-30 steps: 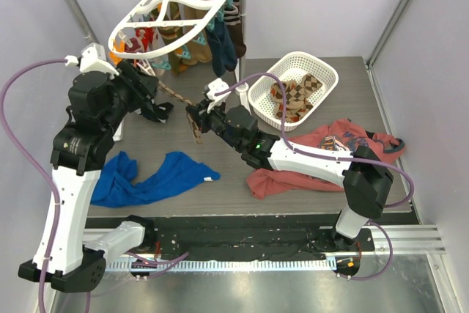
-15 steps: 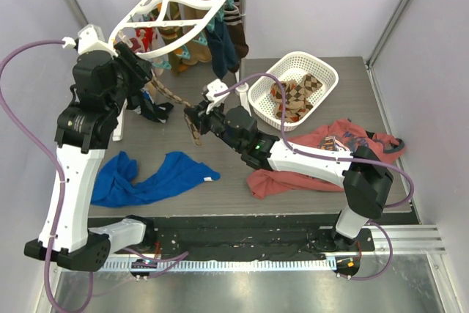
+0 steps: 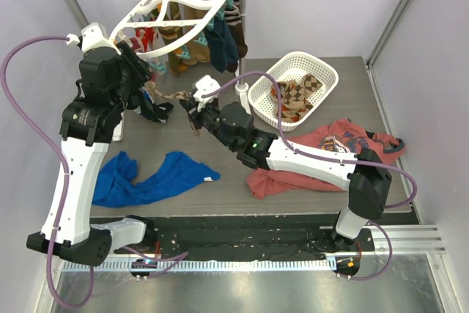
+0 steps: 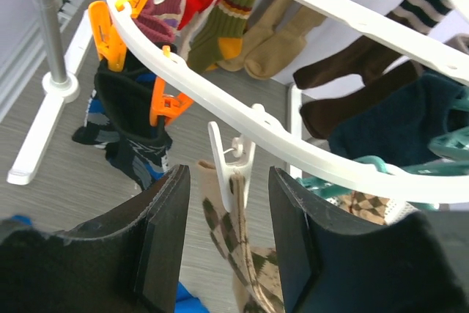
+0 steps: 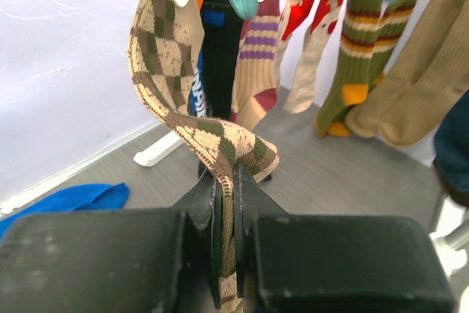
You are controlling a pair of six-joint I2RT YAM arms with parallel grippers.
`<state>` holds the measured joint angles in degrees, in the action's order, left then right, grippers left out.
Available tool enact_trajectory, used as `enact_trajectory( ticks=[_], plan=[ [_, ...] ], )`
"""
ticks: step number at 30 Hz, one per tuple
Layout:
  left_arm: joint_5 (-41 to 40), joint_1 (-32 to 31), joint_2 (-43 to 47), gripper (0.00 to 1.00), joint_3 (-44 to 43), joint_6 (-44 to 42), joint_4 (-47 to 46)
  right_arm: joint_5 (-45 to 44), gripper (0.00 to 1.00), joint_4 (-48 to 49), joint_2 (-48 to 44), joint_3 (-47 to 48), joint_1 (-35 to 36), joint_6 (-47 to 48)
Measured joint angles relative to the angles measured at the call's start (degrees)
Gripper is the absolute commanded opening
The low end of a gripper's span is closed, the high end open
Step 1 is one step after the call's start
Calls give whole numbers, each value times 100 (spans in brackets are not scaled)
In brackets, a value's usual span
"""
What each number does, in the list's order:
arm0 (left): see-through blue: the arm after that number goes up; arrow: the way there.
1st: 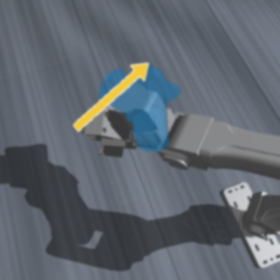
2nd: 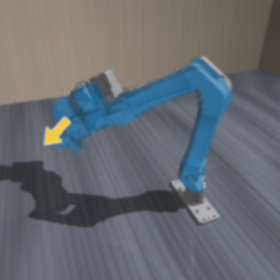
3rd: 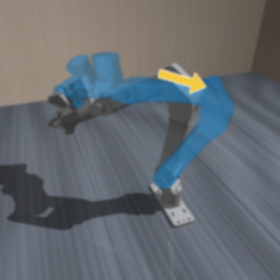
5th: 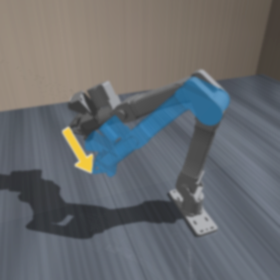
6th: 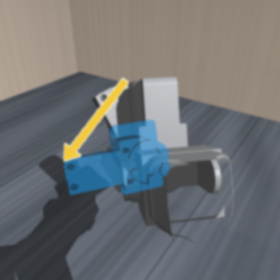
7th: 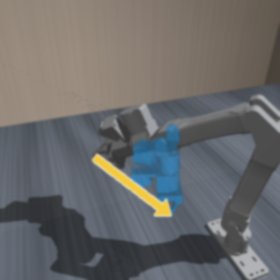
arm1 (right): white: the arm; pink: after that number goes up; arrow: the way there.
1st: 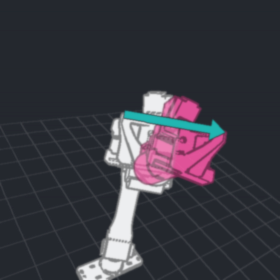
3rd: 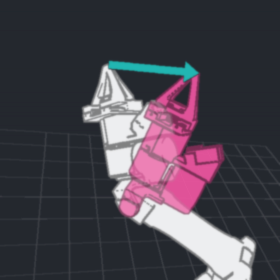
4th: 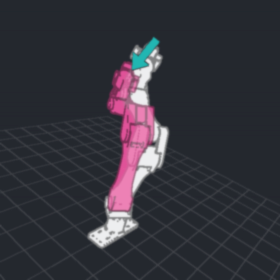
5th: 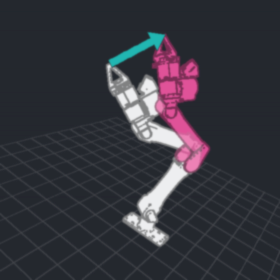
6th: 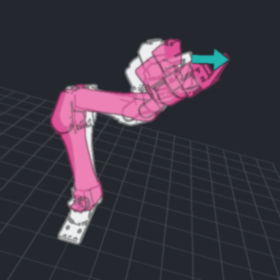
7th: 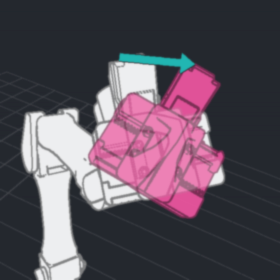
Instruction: Remove the socks clipped to the hanger
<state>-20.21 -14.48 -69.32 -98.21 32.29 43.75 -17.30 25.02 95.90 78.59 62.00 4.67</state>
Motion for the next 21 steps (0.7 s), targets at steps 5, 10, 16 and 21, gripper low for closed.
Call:
enact_trajectory(
  ticks=[5, 10, 16, 21],
  plan=[
    [-151, 0, -87, 50, 0, -136, 26, -44, 1, -24, 42, 92, 57, 284],
    [-188, 0, -142, 50, 0, -234, 22, -63, 1, -52, 186, 103, 133, 492],
    [-184, 0, -256, 46, 2, -302, -61, -63, 1, -146, 313, 103, 170, 619],
    [-181, 0, -352, 31, 35, -367, -118, -66, 1, -151, 313, 103, 170, 664]
  ],
)
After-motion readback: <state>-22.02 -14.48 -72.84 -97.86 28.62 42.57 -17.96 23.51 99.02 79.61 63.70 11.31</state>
